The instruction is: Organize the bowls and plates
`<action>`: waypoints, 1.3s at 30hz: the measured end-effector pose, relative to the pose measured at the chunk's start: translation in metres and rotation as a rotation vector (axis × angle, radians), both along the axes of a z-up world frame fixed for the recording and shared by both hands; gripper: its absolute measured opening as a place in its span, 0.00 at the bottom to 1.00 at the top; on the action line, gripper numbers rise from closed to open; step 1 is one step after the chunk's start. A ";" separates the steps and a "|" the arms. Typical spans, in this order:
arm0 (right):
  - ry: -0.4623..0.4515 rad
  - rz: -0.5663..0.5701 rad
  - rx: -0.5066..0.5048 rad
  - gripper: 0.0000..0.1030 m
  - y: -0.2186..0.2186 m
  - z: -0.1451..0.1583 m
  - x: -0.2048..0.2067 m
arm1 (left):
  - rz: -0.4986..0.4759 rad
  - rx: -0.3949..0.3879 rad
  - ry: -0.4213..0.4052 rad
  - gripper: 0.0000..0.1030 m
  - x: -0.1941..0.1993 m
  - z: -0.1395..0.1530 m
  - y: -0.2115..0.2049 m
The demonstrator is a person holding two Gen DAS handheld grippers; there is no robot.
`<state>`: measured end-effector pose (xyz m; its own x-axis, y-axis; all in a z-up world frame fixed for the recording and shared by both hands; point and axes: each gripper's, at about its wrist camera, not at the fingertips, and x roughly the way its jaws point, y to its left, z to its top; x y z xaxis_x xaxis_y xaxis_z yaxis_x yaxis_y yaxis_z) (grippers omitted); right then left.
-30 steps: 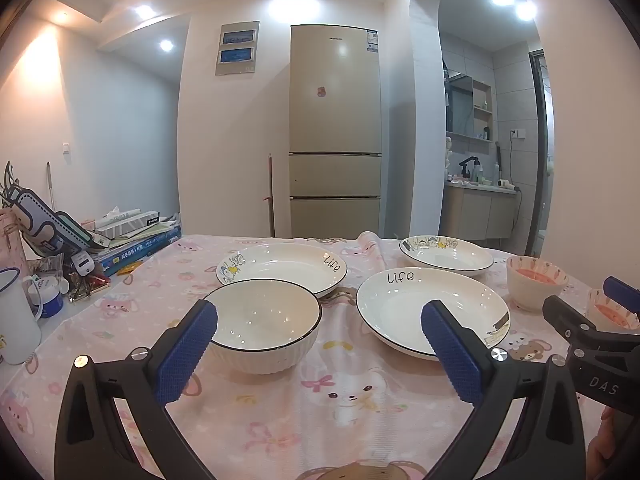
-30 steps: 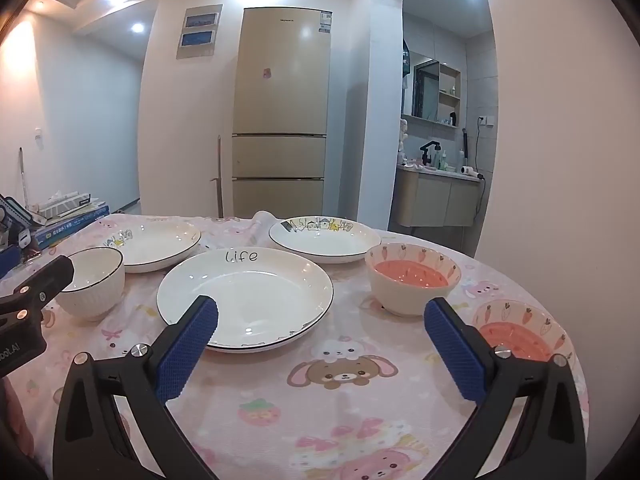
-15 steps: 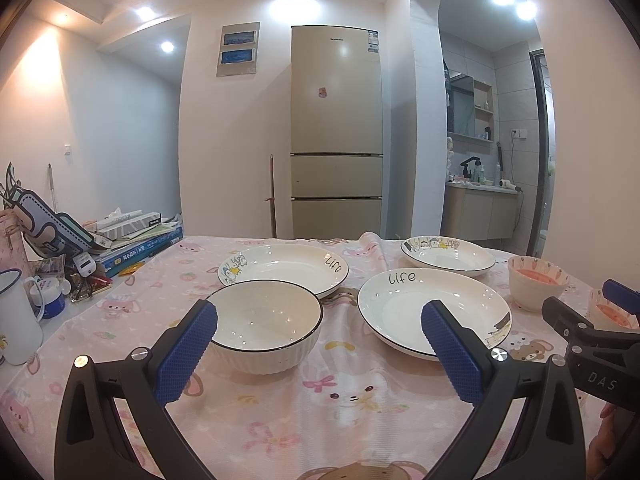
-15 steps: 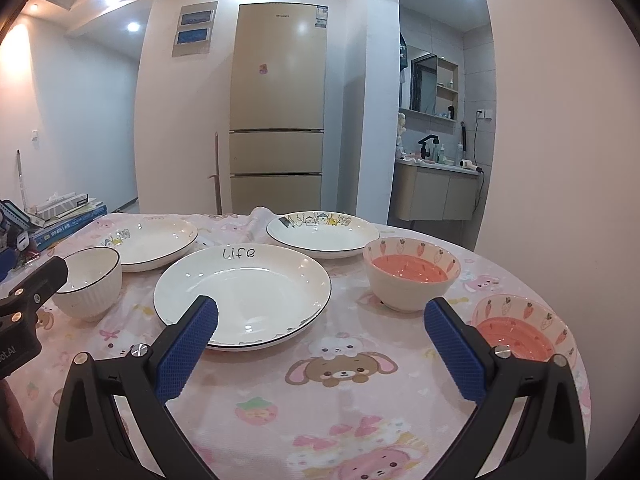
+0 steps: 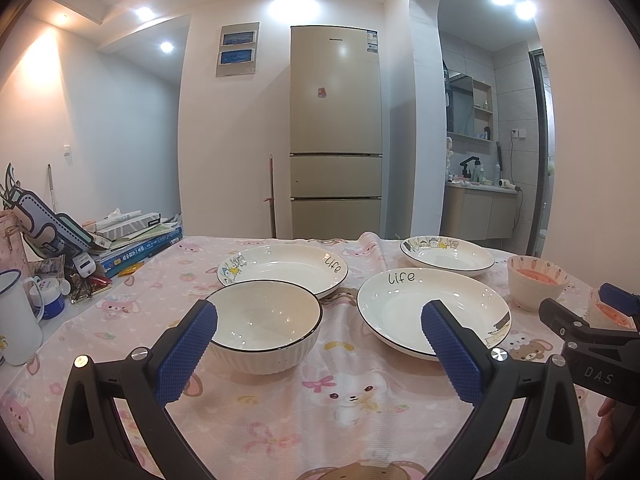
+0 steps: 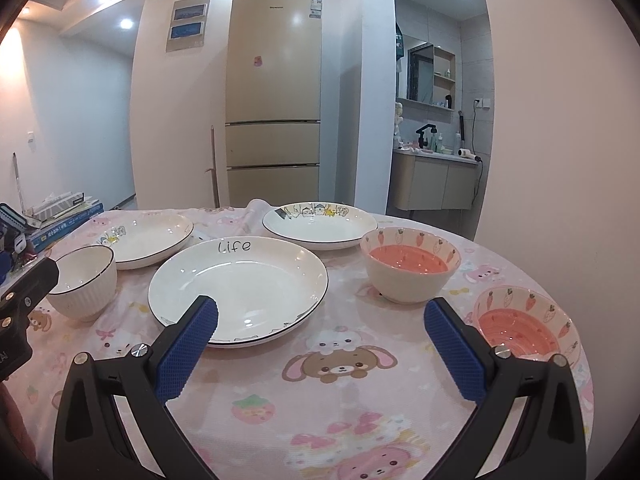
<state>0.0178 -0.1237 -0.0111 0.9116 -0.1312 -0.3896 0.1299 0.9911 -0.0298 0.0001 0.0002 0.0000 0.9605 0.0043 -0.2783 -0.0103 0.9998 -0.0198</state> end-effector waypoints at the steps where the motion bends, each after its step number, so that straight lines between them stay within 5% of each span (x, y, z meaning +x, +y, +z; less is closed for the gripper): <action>1: 0.003 0.001 -0.002 1.00 0.001 -0.001 0.001 | 0.000 0.000 0.000 1.00 0.000 0.000 0.000; 39: -0.069 0.004 -0.024 1.00 0.005 0.004 -0.013 | 0.002 0.001 0.000 1.00 0.000 0.000 0.000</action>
